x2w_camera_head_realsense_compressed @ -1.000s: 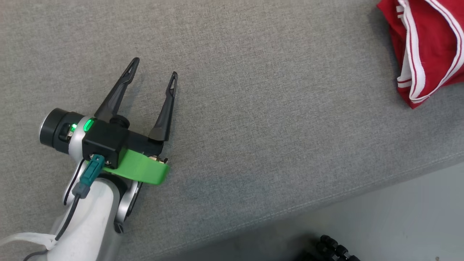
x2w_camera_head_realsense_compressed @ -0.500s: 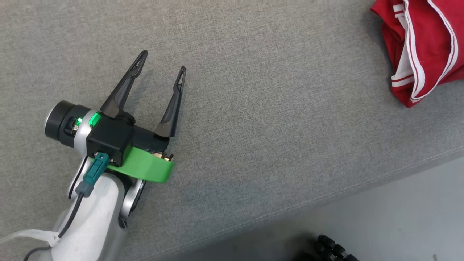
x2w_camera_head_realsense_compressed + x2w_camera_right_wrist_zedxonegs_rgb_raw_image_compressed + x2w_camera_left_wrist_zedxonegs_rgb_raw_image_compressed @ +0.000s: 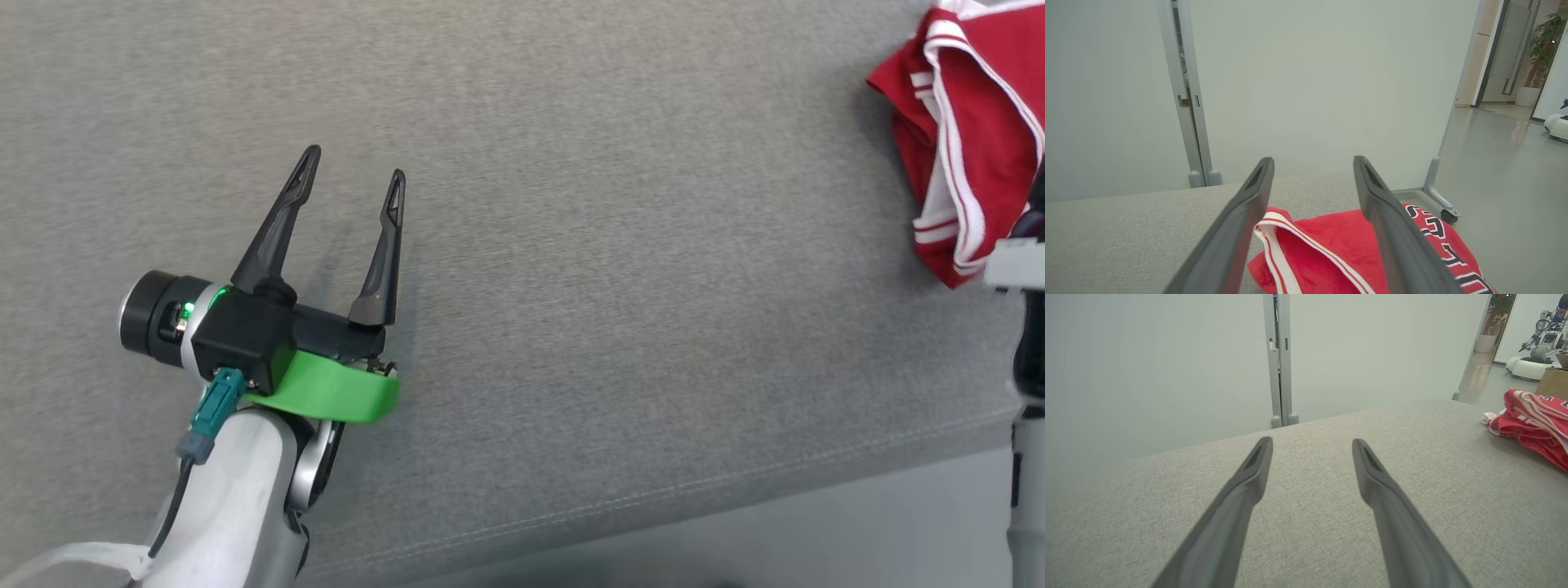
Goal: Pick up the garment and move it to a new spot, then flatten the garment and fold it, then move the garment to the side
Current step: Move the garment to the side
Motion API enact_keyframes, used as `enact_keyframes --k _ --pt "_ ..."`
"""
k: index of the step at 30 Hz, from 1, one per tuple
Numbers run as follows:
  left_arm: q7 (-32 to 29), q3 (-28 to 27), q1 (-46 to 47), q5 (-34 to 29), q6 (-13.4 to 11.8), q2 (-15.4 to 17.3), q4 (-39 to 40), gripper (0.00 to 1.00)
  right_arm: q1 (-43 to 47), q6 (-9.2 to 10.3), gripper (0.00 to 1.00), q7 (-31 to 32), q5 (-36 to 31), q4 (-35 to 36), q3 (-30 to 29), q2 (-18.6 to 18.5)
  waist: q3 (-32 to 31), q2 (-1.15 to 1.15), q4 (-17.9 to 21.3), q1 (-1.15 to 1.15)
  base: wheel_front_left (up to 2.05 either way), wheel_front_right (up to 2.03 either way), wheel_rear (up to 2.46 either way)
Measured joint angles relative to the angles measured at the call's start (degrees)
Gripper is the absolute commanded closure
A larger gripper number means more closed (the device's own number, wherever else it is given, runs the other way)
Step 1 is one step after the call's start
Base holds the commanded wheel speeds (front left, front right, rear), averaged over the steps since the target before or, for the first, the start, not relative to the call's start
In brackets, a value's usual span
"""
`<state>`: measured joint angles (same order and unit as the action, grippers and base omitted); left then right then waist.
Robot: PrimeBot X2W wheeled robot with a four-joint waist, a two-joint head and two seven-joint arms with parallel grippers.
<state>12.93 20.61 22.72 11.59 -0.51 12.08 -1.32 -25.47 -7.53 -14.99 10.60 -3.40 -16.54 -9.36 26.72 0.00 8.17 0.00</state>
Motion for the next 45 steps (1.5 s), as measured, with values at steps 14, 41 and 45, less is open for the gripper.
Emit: enact_keyframes --k 14,41,45 --pt "1.83 -3.87 -6.85 3.02 -2.55 -1.45 -2.87 0.00 12.99 0.00 0.00 3.31 -2.75 5.16 6.86 4.76 -7.48 0.00 -11.03 0.00 0.00 0.00 0.00" --pt "0.43 -6.59 -22.23 5.87 -4.56 1.52 -3.94 0.00 31.27 0.00 0.00 9.14 -2.65 8.99 11.84 6.50 -26.19 0.00 -8.59 0.00 0.00 0.00 0.00" --pt "0.15 -6.55 -22.65 5.99 -4.81 1.70 -3.63 0.00 32.16 0.00 0.00 9.93 -2.64 9.67 12.06 6.51 -27.39 0.00 -7.50 0.00 0.00 0.00 0.00"
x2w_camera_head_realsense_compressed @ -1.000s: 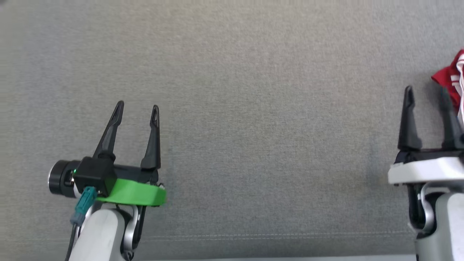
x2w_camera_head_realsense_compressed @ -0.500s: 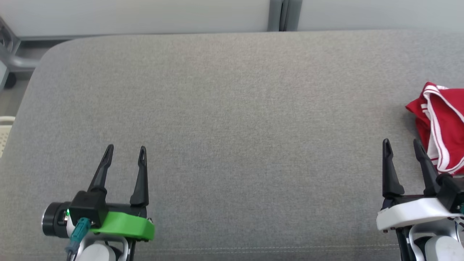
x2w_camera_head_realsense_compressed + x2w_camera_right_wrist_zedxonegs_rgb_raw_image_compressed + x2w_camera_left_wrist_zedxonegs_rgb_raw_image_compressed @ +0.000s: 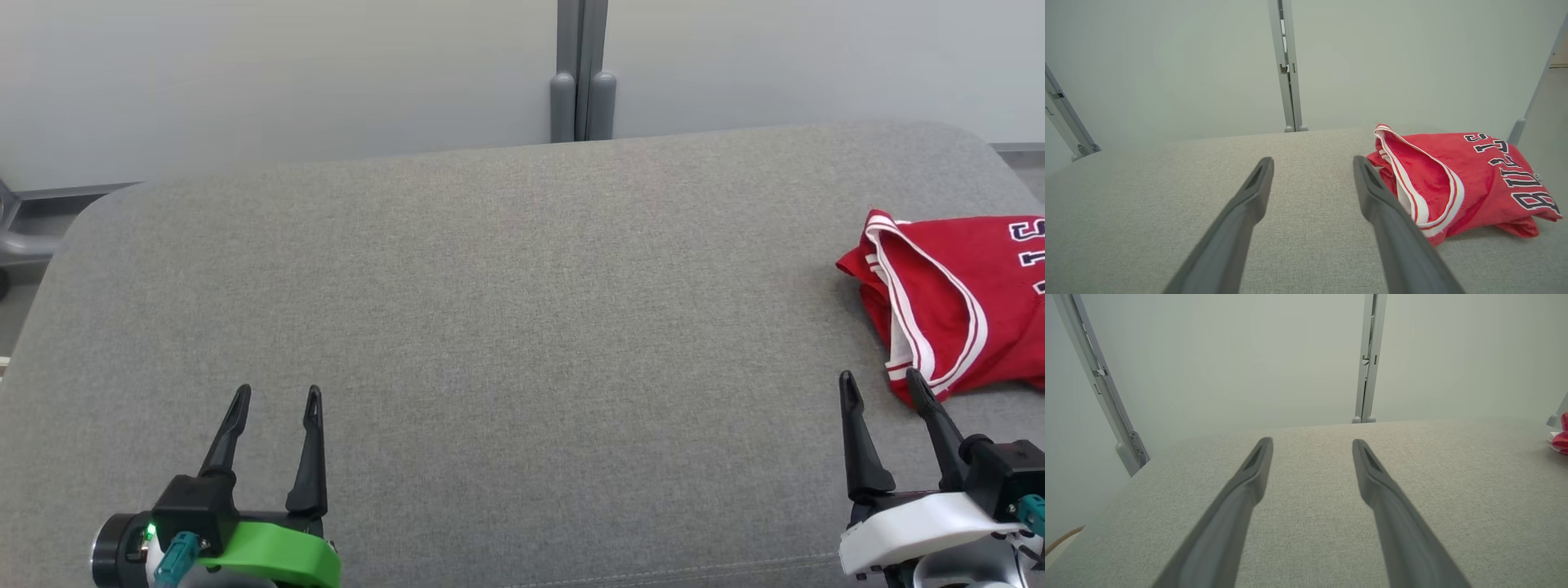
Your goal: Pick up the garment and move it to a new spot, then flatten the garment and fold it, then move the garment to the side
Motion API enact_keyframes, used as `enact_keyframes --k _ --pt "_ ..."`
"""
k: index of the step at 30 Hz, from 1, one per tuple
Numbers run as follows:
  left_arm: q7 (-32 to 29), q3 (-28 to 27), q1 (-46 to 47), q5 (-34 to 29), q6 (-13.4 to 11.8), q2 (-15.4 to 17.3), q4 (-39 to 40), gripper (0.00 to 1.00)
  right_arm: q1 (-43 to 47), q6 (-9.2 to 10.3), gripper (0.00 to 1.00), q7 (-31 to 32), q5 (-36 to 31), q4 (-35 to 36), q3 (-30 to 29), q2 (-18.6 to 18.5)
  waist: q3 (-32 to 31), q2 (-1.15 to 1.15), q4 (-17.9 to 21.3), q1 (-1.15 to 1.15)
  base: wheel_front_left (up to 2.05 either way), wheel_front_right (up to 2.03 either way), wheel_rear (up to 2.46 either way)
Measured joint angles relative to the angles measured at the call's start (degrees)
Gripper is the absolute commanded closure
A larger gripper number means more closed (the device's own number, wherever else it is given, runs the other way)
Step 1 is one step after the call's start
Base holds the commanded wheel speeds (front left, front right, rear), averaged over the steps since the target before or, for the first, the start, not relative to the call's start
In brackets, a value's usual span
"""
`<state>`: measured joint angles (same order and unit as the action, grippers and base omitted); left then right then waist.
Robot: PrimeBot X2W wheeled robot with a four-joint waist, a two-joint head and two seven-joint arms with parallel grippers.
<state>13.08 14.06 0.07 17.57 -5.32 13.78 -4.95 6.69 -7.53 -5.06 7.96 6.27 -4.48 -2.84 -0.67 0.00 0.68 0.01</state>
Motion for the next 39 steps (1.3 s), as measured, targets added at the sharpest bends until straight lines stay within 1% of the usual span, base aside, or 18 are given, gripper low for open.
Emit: enact_keyframes --k 6,14,23,37,38,39 --pt "-0.52 0.24 -0.48 0.11 -0.36 0.24 -0.09 0.00 1.25 0.00 0.00 0.70 0.10 0.43 -0.08 -0.01 -0.91 0.00 0.64 0.00 0.00 0.00 0.00" --pt "-1.26 0.68 -0.48 0.10 -1.00 0.46 -0.36 0.00 1.24 0.00 0.00 0.94 -0.13 0.59 0.71 0.00 -0.95 0.00 -0.07 0.00 0.00 0.00 0.00" --pt "-2.18 0.97 -0.57 -0.05 -1.82 0.99 -0.62 0.00 1.23 0.00 0.00 1.45 -2.42 1.19 2.14 0.01 -0.85 0.00 -0.79 0.00 0.00 0.00 0.00" --pt "-2.09 1.02 -0.55 0.37 -2.52 1.21 -0.65 0.00 1.19 0.01 0.00 1.45 -2.75 1.21 2.78 0.00 -0.89 0.00 -0.74 0.00 0.00 0.00 0.00" --pt "-1.60 0.96 -0.58 0.60 -2.52 1.02 -0.57 1.00 1.22 0.00 1.00 1.45 -2.78 0.93 2.99 0.03 -0.90 0.00 -0.73 0.00 0.00 0.00 0.00" --pt "-1.66 1.07 -0.71 0.62 -2.50 0.90 -1.05 1.00 1.33 -0.01 1.00 1.45 -2.71 0.41 3.13 0.18 -0.90 0.00 -0.73 0.00 0.00 0.00 0.00"
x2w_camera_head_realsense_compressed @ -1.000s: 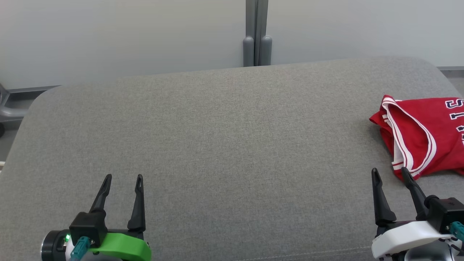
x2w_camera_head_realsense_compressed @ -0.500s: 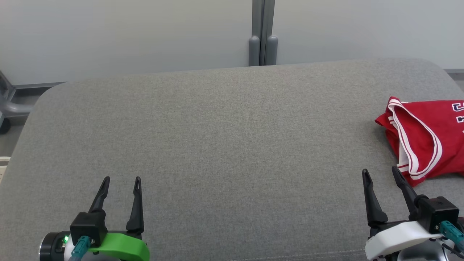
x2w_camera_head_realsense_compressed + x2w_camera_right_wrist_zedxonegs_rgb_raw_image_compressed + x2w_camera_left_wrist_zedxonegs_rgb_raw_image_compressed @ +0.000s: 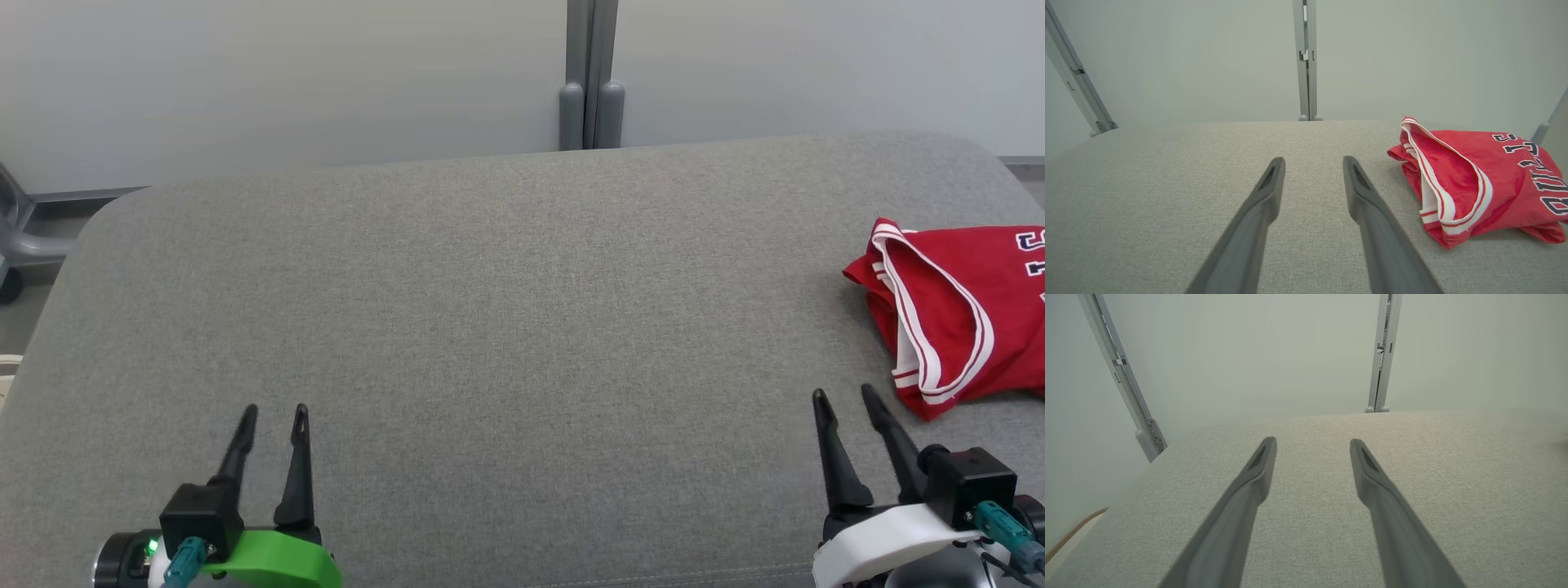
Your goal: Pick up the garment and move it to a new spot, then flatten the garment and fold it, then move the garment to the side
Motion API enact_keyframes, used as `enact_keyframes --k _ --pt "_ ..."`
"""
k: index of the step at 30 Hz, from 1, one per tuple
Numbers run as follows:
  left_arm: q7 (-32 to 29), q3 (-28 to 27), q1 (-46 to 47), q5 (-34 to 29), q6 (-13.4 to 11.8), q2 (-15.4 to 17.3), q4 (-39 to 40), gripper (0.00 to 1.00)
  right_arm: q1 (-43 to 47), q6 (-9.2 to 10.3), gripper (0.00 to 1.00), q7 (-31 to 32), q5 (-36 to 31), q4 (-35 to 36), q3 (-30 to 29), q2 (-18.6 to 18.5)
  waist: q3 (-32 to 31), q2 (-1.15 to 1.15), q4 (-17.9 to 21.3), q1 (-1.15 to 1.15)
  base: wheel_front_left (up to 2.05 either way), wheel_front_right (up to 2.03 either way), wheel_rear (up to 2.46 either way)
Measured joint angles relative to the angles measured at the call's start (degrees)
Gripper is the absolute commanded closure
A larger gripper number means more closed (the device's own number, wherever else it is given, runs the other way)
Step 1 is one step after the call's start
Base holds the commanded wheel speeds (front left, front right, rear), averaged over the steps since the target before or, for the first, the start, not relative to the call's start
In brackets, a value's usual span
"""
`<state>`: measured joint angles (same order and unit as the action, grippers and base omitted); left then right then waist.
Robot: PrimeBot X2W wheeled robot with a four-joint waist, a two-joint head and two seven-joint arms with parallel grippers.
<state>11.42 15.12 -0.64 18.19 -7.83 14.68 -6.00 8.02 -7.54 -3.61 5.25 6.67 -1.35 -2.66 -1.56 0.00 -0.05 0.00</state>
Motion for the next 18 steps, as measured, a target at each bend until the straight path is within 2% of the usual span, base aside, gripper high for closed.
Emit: enact_keyframes --k 3,18 --pt "-0.09 0.21 -0.66 1.12 0.24 -0.69 -0.74 1.00 0.11 0.00 1.00 0.16 1.44 -1.23 0.04 0.16 0.03 0.00 0.01 0.00 0.00 0.00 0.00" --pt "-0.05 -0.12 0.94 16.05 3.00 -2.83 -3.54 1.00 -3.16 0.00 1.00 4.39 19.42 -7.16 -2.61 -1.45 0.27 0.00 0.01 0.00 0.00 0.00 0.00"
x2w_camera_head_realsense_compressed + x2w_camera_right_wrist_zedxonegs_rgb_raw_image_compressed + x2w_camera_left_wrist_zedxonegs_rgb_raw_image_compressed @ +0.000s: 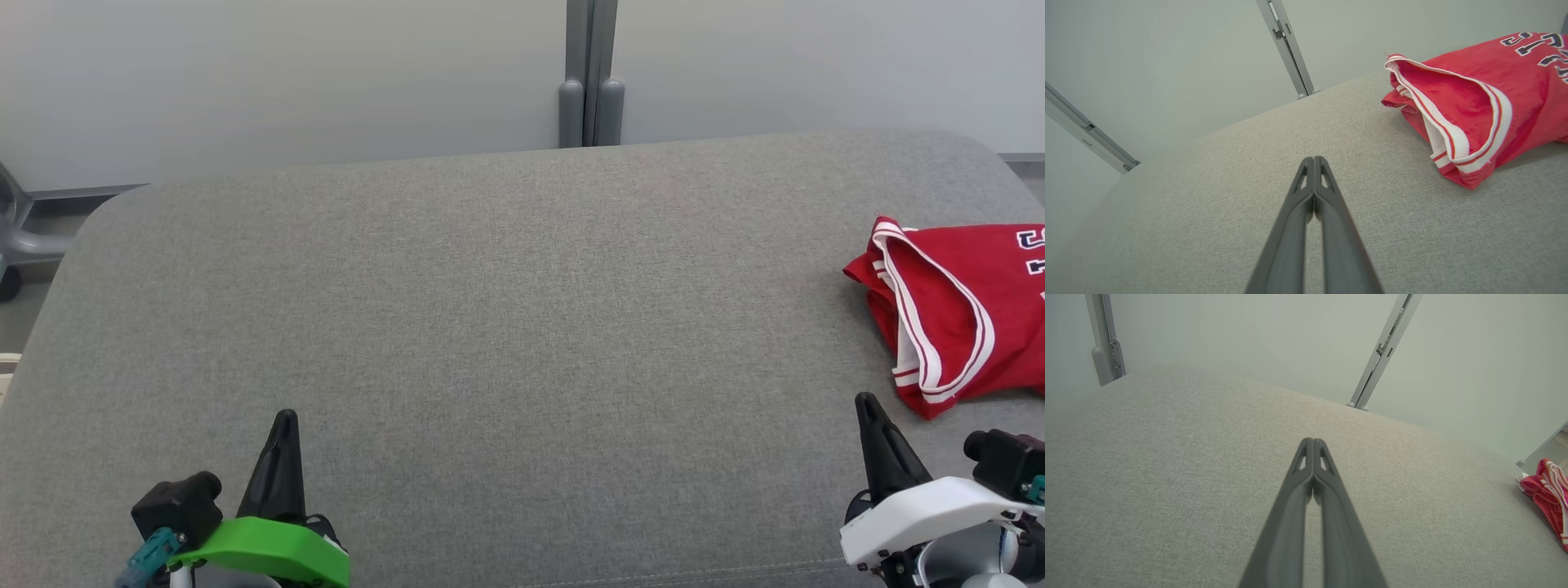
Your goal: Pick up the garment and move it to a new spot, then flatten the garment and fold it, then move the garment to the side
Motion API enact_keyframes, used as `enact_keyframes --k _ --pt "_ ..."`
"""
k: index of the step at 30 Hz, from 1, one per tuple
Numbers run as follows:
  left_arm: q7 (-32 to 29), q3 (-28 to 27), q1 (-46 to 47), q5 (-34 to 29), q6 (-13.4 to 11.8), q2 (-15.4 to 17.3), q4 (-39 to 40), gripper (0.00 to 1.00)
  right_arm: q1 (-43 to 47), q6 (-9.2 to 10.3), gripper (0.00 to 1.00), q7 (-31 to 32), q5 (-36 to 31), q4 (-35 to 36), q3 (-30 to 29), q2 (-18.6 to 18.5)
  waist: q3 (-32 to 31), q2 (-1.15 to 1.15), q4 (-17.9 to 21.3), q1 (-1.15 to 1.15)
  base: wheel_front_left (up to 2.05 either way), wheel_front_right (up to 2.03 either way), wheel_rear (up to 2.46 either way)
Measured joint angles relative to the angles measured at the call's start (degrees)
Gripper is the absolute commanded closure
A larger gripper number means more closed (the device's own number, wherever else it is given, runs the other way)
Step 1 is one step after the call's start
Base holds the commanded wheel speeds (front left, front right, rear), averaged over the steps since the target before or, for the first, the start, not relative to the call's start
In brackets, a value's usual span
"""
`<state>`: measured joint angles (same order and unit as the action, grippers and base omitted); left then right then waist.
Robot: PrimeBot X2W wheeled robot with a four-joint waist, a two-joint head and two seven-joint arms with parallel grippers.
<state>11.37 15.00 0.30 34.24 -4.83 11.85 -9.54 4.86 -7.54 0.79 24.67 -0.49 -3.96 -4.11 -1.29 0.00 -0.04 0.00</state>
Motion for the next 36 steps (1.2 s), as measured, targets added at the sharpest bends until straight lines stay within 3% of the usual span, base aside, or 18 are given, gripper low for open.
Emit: enact_keyframes --k 36 --pt "0.82 -0.58 5.20 27.33 5.43 -3.90 -4.08 1.00 -8.31 0.03 1.00 8.57 30.69 -10.63 -6.76 -1.91 0.57 0.00 0.01 0.00 0.00 0.00 0.00"
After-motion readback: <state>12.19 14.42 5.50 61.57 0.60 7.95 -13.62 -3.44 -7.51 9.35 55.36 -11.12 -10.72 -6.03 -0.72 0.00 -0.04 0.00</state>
